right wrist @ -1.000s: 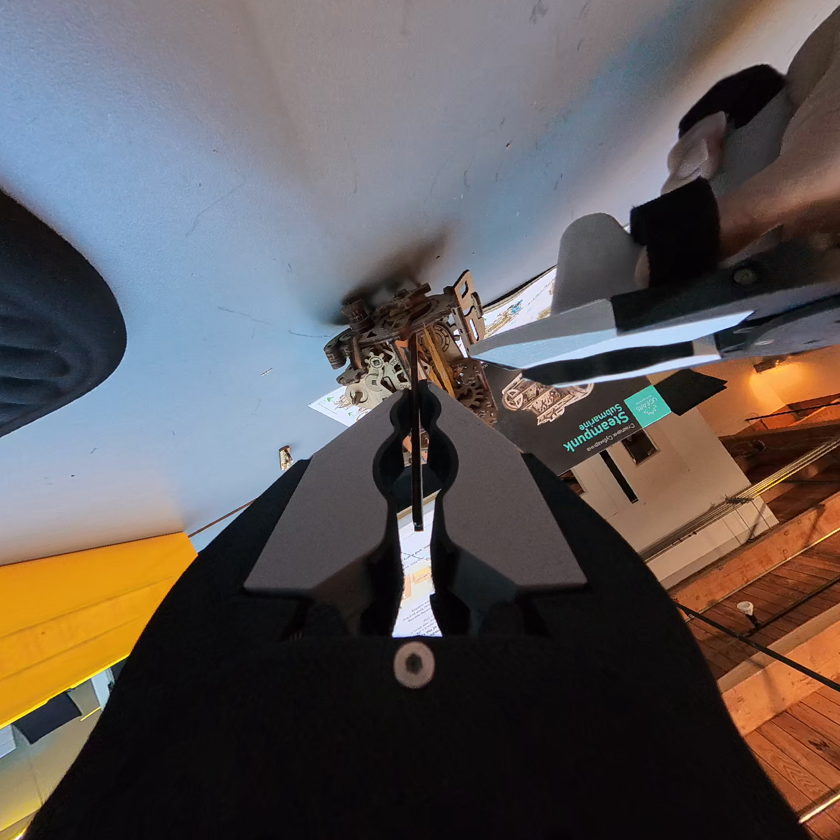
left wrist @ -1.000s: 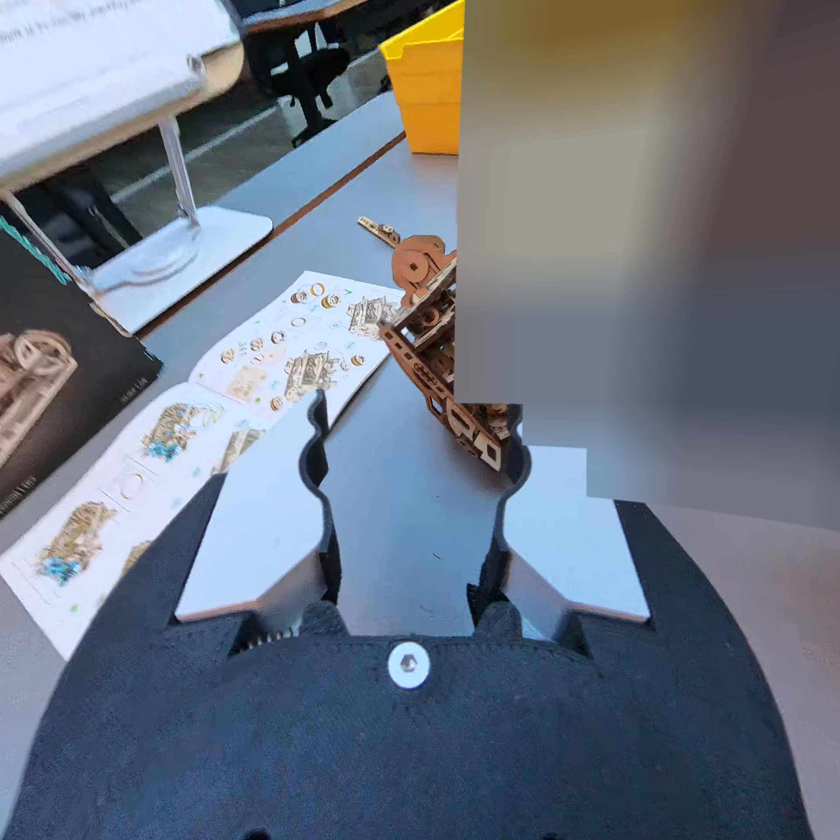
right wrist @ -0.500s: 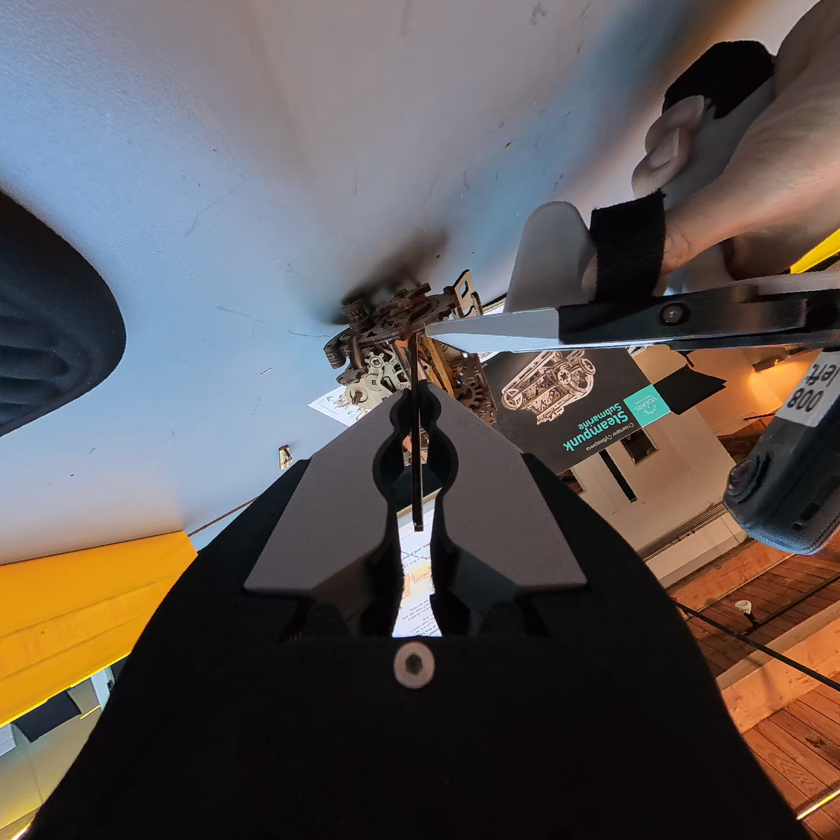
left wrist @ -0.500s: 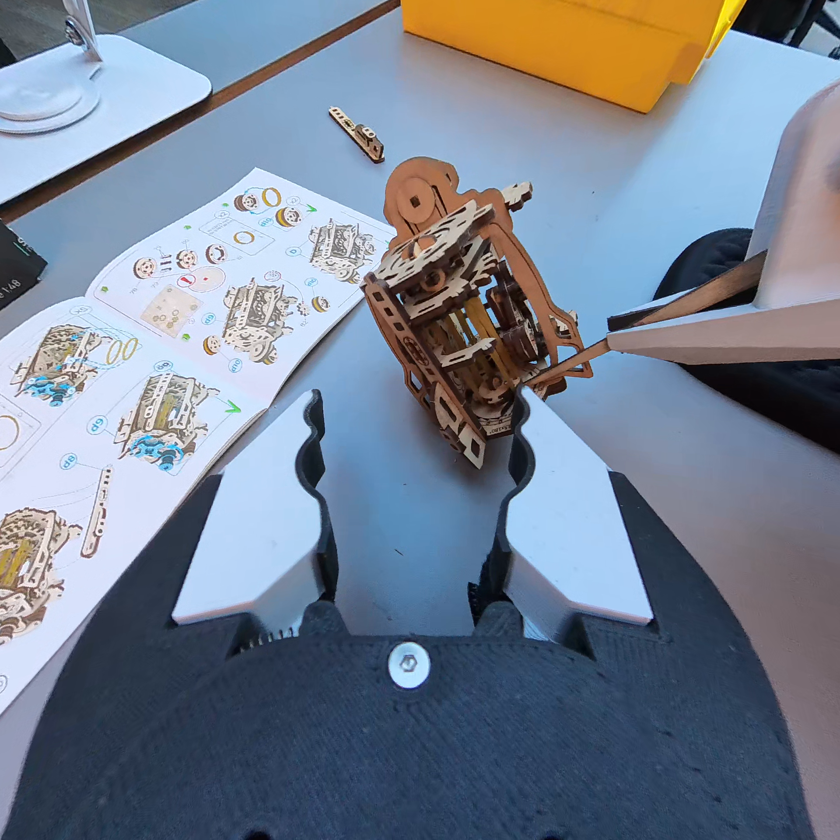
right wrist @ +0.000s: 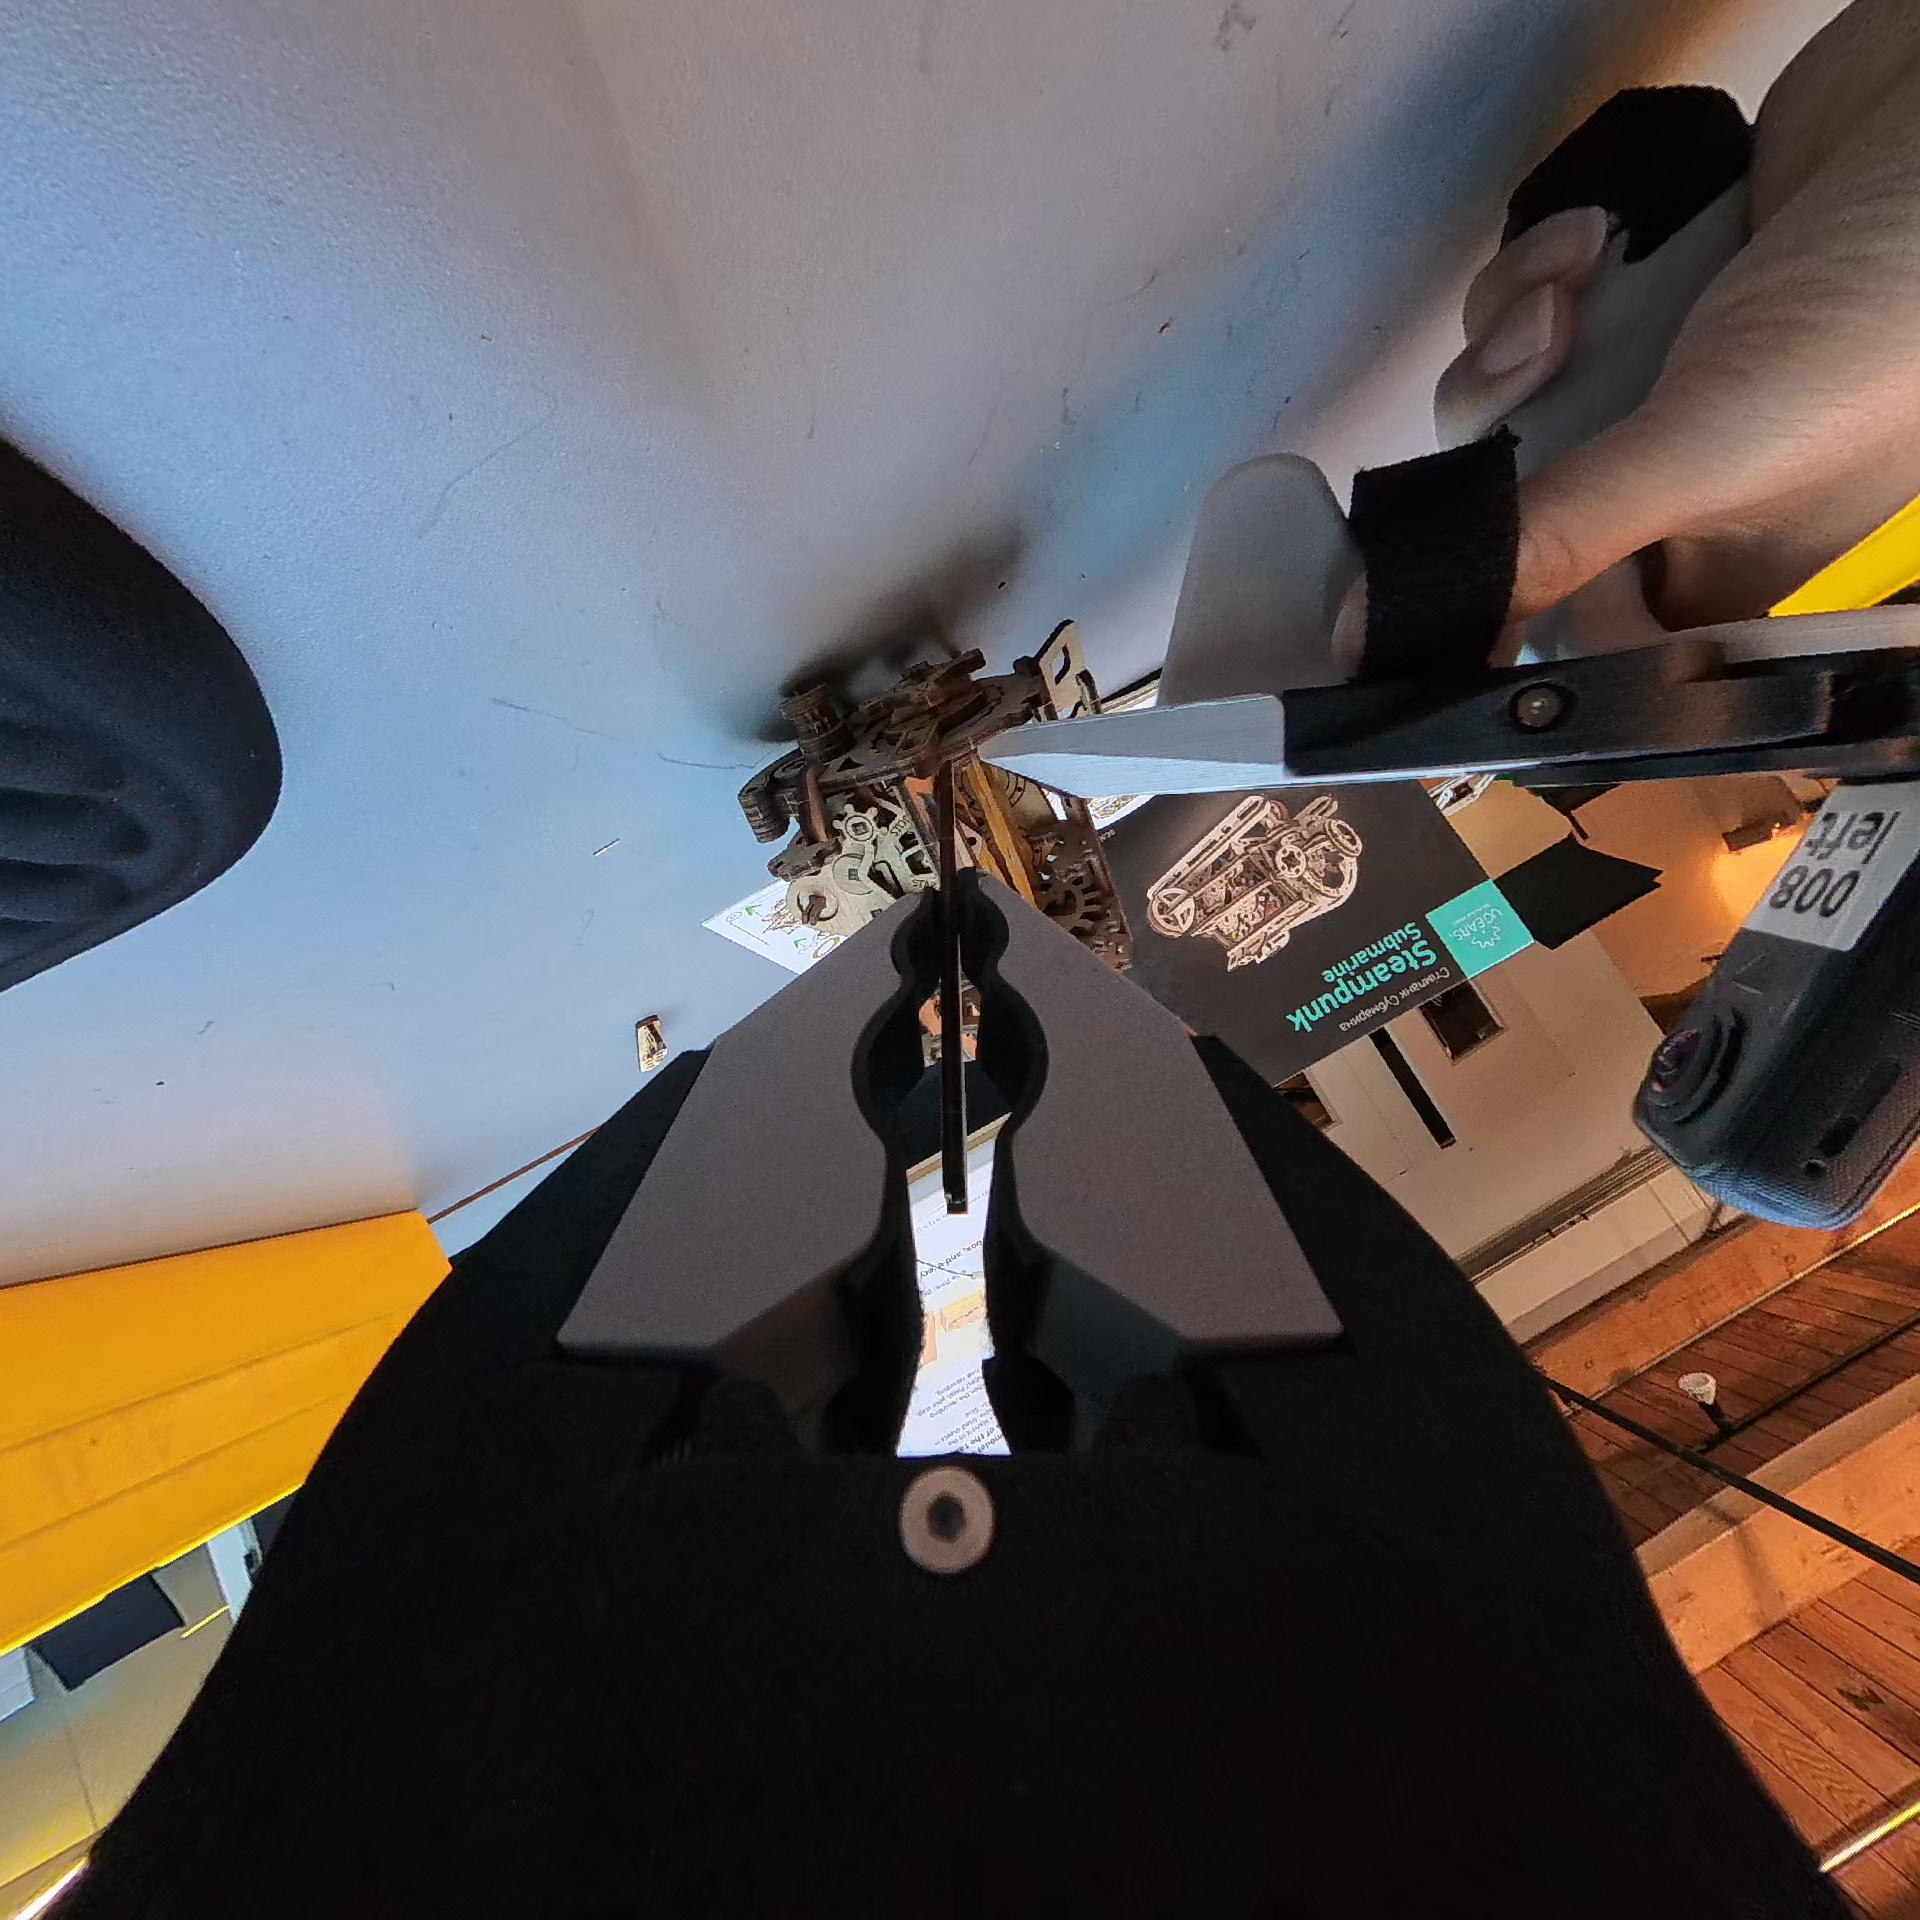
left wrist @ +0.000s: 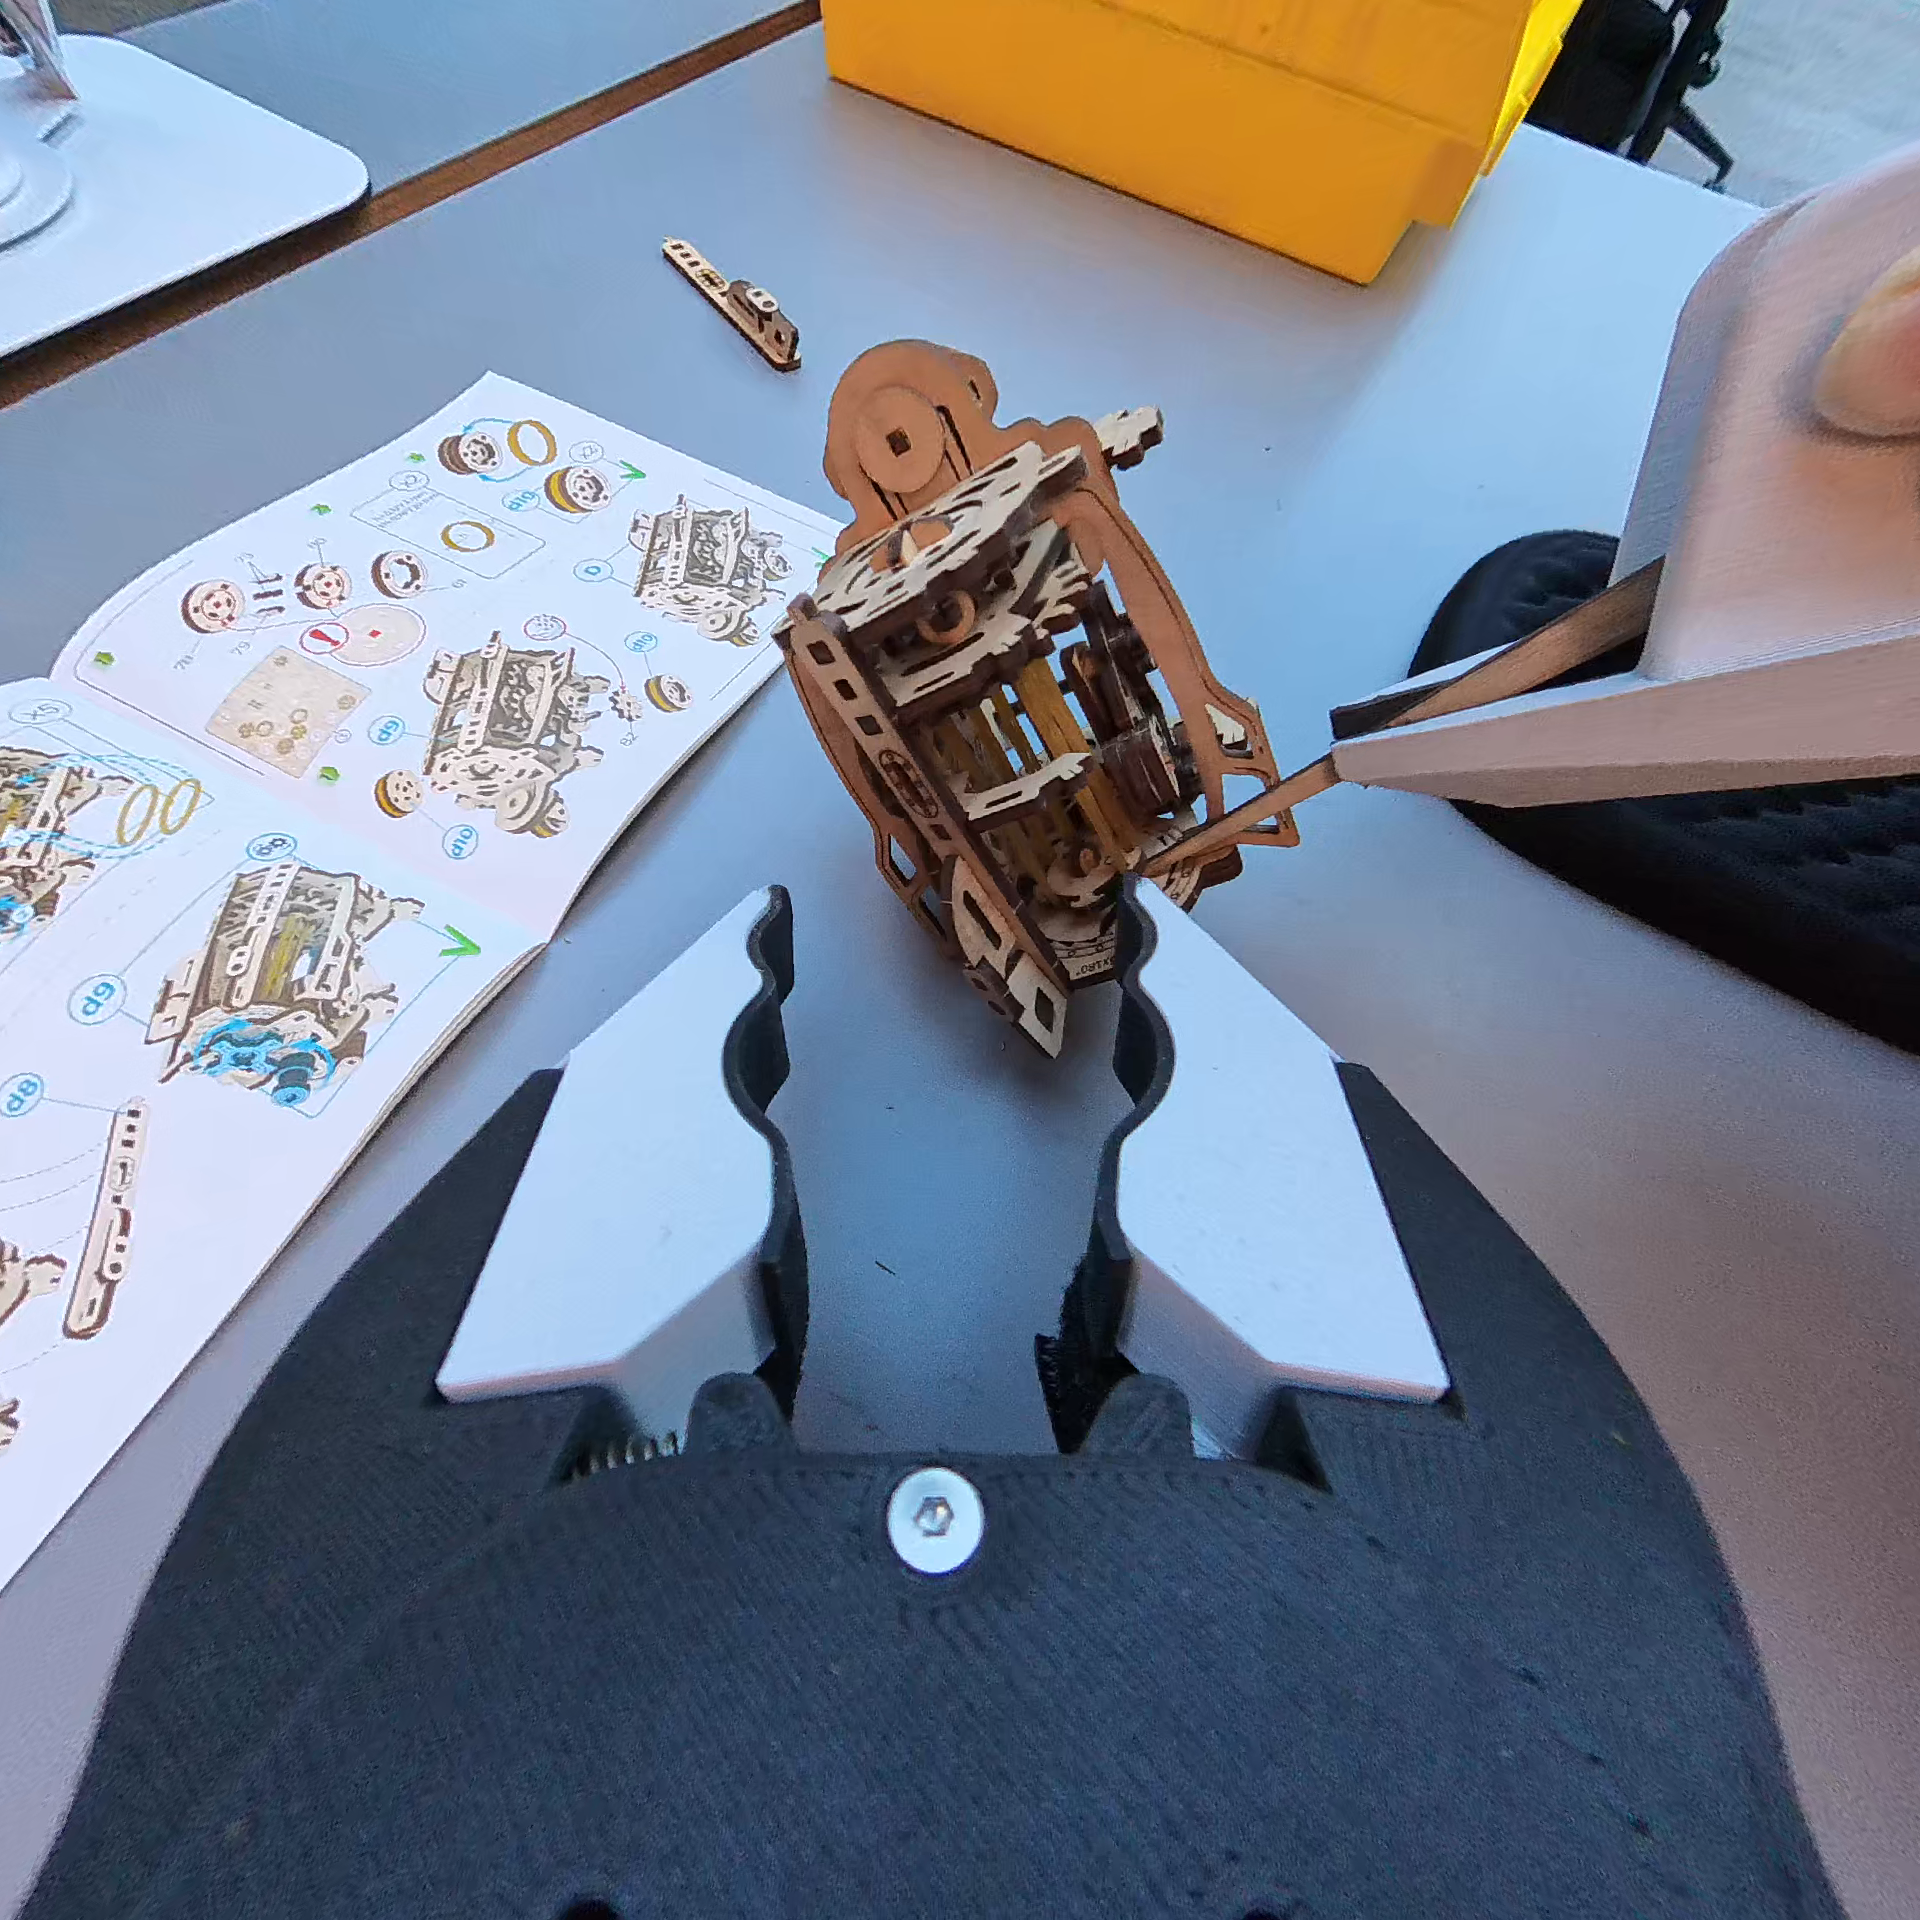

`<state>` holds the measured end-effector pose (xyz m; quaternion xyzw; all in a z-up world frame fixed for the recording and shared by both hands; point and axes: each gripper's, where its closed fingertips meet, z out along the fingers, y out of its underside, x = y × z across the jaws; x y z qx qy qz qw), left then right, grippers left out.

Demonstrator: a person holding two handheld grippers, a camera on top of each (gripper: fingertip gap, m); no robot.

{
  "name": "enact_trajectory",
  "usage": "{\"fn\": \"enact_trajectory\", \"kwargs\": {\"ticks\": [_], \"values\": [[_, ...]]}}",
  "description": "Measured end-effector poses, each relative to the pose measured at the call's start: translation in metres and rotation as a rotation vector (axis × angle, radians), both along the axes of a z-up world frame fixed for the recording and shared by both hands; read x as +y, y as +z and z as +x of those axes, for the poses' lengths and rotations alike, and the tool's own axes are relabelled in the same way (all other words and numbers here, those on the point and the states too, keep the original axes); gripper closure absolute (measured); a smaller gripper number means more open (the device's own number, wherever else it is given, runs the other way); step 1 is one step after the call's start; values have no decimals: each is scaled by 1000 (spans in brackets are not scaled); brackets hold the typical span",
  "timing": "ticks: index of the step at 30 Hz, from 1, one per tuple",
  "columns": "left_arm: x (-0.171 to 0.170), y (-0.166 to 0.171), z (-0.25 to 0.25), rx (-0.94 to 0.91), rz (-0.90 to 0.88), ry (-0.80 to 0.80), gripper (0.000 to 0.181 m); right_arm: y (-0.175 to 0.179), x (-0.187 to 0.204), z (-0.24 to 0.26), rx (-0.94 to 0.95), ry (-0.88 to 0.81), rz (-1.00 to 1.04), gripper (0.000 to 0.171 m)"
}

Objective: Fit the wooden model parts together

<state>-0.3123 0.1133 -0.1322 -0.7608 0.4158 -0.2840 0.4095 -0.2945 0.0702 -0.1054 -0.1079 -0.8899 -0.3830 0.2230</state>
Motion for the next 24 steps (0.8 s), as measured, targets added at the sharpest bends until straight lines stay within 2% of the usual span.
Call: {"fn": "enact_trajectory", "kwargs": {"ticks": [18,24], "values": [[1,4,7,-37,-6,-16,122,0,0,1,-4,0,4,169],[0,5,7,-34,5,-22,128,0,0,1,-7,1,4,169]]}}
